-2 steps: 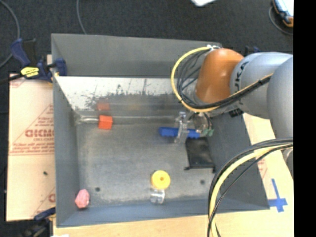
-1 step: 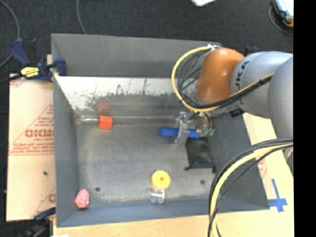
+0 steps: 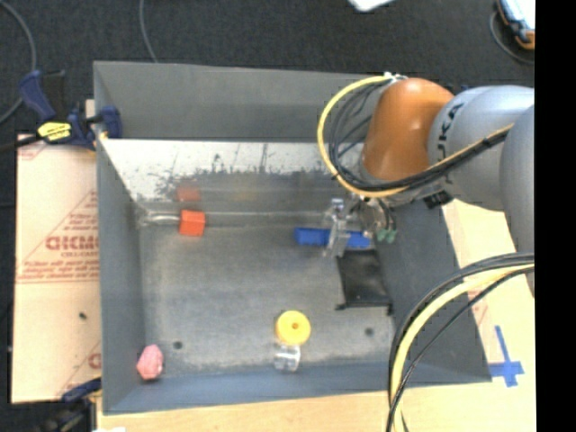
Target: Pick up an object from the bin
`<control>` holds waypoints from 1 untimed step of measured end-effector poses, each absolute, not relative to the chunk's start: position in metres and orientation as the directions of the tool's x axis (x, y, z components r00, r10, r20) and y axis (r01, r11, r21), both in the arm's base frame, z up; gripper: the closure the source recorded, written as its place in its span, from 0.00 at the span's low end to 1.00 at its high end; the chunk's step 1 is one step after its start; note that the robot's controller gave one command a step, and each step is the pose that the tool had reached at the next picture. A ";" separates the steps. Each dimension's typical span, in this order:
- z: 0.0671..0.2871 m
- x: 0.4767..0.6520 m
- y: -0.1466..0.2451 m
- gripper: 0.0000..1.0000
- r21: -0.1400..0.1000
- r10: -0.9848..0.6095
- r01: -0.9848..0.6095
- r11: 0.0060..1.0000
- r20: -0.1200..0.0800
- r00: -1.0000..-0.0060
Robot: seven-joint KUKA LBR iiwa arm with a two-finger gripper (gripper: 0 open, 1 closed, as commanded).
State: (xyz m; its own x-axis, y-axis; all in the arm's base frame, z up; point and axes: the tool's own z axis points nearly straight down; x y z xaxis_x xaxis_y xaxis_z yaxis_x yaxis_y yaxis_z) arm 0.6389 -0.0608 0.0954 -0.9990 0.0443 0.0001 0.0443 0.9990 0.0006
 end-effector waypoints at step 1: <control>0.112 0.642 -0.061 1.00 0.000 0.044 0.044 0.999 -0.012 -0.999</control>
Offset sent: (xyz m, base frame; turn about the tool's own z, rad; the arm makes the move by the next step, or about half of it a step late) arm -0.0002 0.0002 0.0172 0.0000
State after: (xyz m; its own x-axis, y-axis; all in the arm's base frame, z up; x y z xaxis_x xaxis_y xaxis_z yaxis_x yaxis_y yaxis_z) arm 0.6423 -0.0612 0.1119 -0.9990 0.0441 -0.0122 0.0441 0.9990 -0.0002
